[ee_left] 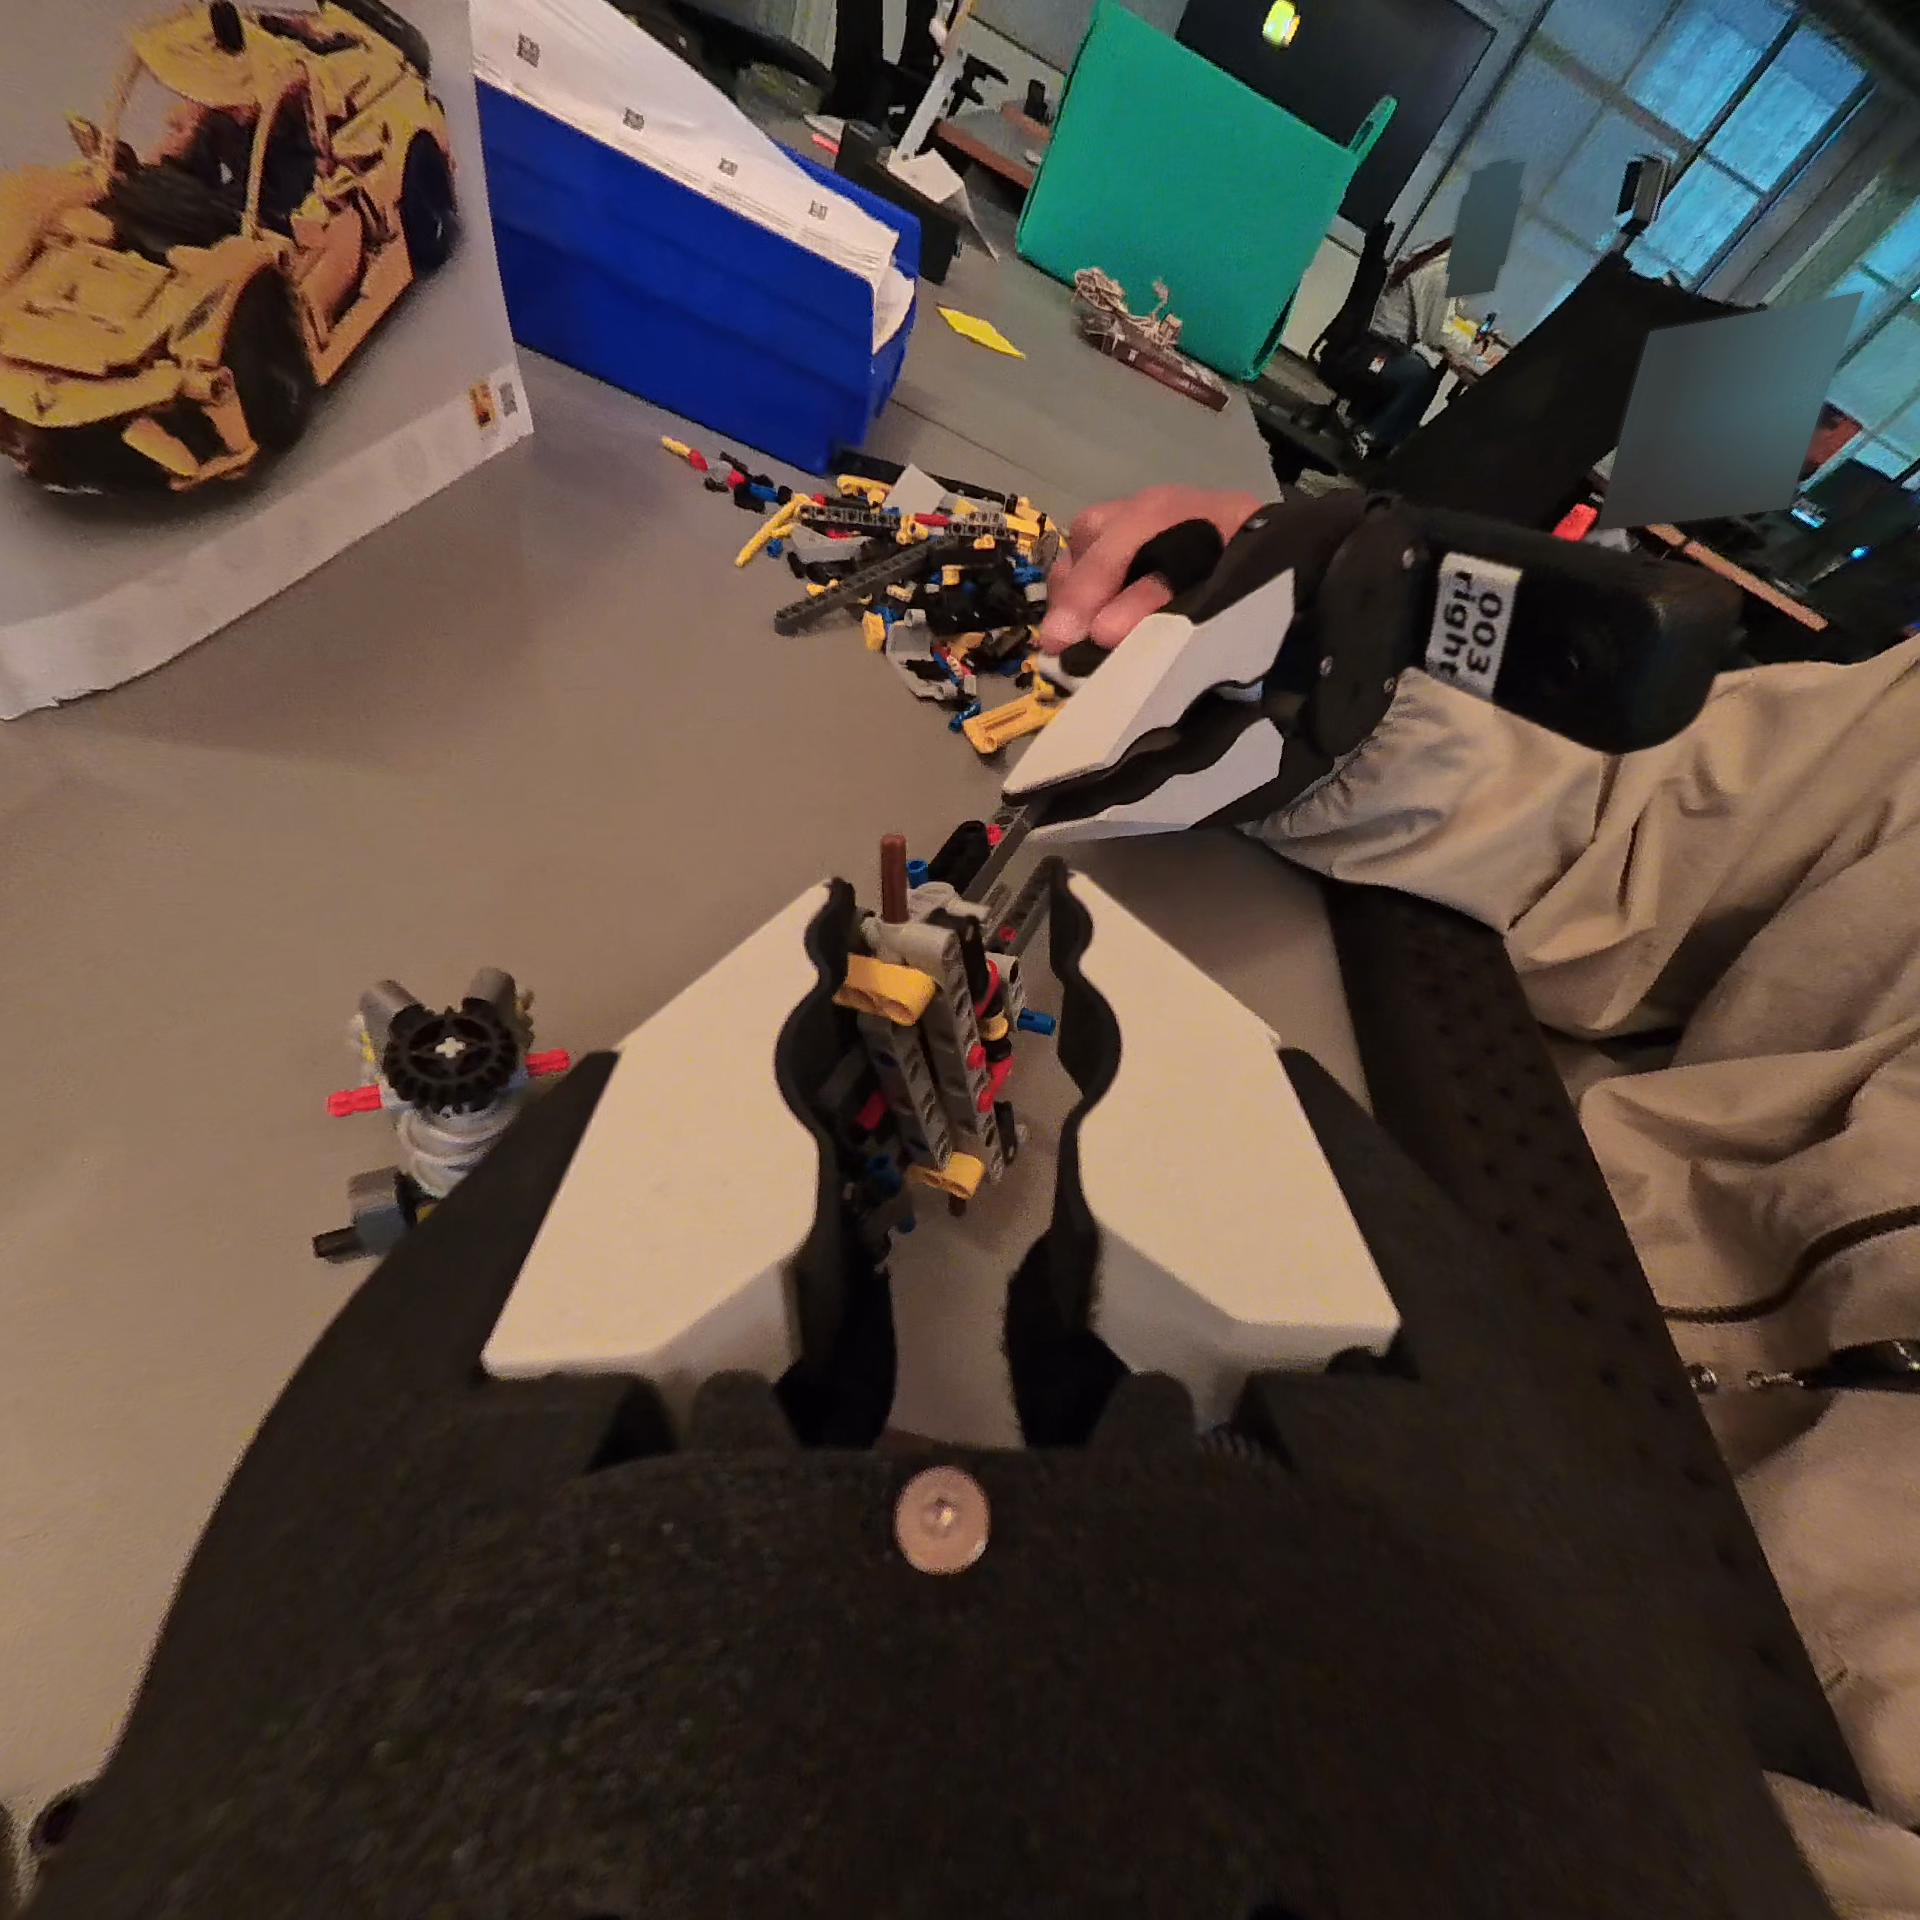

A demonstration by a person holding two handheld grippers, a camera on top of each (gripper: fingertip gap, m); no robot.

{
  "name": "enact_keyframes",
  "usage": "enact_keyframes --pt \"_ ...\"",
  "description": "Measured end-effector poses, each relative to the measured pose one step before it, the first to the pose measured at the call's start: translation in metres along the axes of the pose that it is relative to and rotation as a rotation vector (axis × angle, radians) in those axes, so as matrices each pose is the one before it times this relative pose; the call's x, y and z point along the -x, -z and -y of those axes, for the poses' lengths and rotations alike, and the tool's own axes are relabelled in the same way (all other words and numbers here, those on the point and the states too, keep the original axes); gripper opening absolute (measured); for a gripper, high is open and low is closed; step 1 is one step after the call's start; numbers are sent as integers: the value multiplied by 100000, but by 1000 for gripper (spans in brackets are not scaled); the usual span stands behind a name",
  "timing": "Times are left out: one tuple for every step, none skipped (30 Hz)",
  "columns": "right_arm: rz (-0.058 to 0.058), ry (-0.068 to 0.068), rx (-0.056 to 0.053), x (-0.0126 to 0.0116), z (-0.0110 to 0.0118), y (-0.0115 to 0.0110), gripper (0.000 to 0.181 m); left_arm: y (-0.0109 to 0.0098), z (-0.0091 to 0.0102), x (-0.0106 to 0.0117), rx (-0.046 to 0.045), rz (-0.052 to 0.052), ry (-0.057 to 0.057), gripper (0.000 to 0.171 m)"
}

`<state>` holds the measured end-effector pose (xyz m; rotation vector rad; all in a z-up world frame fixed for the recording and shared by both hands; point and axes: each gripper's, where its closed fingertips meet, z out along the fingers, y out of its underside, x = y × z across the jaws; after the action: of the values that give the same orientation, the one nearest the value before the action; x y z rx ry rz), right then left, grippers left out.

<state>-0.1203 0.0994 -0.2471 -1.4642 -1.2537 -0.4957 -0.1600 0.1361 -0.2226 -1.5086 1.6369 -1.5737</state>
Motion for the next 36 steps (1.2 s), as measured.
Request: enact_keyframes --pt "59 1202 642 232 -45 -87 6 48 -252 27 1376 116 -69 39" --pt "-68 1304 659 171 -42 -57 6 69 -313 49 1612 182 -12 38" --pt "-534 1457 351 51 11 -14 6 80 -253 20 1154 -42 -37 39" --pt "213 -264 505 50 -61 -67 7 119 -92 -151 109 -1133 163 38" --pt "667 -1830 1085 65 -216 -128 7 116 -3 -243 -420 -1975 646 38" --pt "400 -2737 1716 -44 -324 -115 7 70 -4 -116 -328 -1387 846 38" --pt "672 -3986 1153 -70 -213 -41 7 53 -24 -11 -21 -673 665 37" --pt "1511 -5833 183 -30 -121 -43 8 77 -91 -68 378 -835 396 33" --pt "2897 -7145 -317 96 -144 -64 8 66 -182 -7 936 -494 6 27" --pt "3807 -6438 -763 188 -57 -36 9 -4 -229 230 1192 1054 -174 21" --pt "3254 -5299 -752 149 -68 -17 8 -134 -208 411 863 2233 -260 21" --pt "2408 -5455 -105 85 -235 -86 8 -244 -175 394 708 2212 -225 20" --pt "2550 -4990 887 148 -356 -109 8 -324 -222 326 979 1785 77 23" --pt "1641 -4415 1108 29 -344 -105 8 -344 -304 228 1599 1300 358 25" --pt "711 -4759 1620 -135 -442 -162 9 -344 -432 164 2612 1090 286 29" --pt "1714 -5922 2843 -55 -612 -230 9 -323 -401 211 2879 1849 -264 30" --pt "2571 -8022 3141 -9 -606 -254 9 -291 -237 276 2293 2663 -690 33" --pt "3123 -9160 2858 45 -487 -226 8 -242 -181 166 2183 2315 -860 33" --pt "1959 -8665 3367 -143 -504 -197 7 -210 -192 61 2253 1870 -777 33" --pt "306 -7475 2335 -280 -406 -129 7 -193 -250 45 2421 1936 -851 33" --pt "174 -7405 2606 -220 -456 -105 7 -236 -339 182 2950 2763 -857 33" --pt "1829 -4978 2540 94 -402 -27 7 -284 -428 136 3598 2584 -1366 33" --pt "1115 -4047 2515 97 -389 5 7 -351 -395 -64 3610 1601 -2212 33" --pt "2870 -2133 2855 439 -457 -11 7 -352 -237 -149 2766 1348 -2297 34" --pt "3784 -1519 2135 695 -371 -18 7 -311 -38 -100 1635 1470 -1675 35" --pt "5403 -524 2088 1010 -389 -62 7 -253 141 -17 703 1703 -1429 35" --pt "6320 -391 2460 1144 -437 -185 8 -222 194 -99 257 921 -1187 36" --pt "5904 -173 1389 1067 -266 -221 9 -188 3 -382 868 -1147 -838 38" --pt "3660 797 2917 708 -506 -294 10 -197 -386 -426 2407 -1745 -427 38" --pt "6281 2034 2073 1047 -406 -292 12 -199 -726 -288 3885 -1041 -588 38" --pt "6442 849 70 1000 -114 -199 13 -117 -542 -265 2735 -921 -1354 38" --pt "8229 -176 -1994 1194 162 -29 17 15 -118 -299 643 -831 -2086 38" --pt "7539 -1013 -274 1003 -43 15 25 70 -85 -234 1081 -252 -2251 38" --pt "4194 -1120 -691 335 46 153 24 45 -136 -20 1519 1322 -1441 37" --pt "1152 -1598 -2471 -214 321 313 20 6 -186 39 1567 2004 -2340 32" --pt "-1094 -2016 -3850 -606 562 480 17 -15 -132 -65 1125 1545 -3659 31"
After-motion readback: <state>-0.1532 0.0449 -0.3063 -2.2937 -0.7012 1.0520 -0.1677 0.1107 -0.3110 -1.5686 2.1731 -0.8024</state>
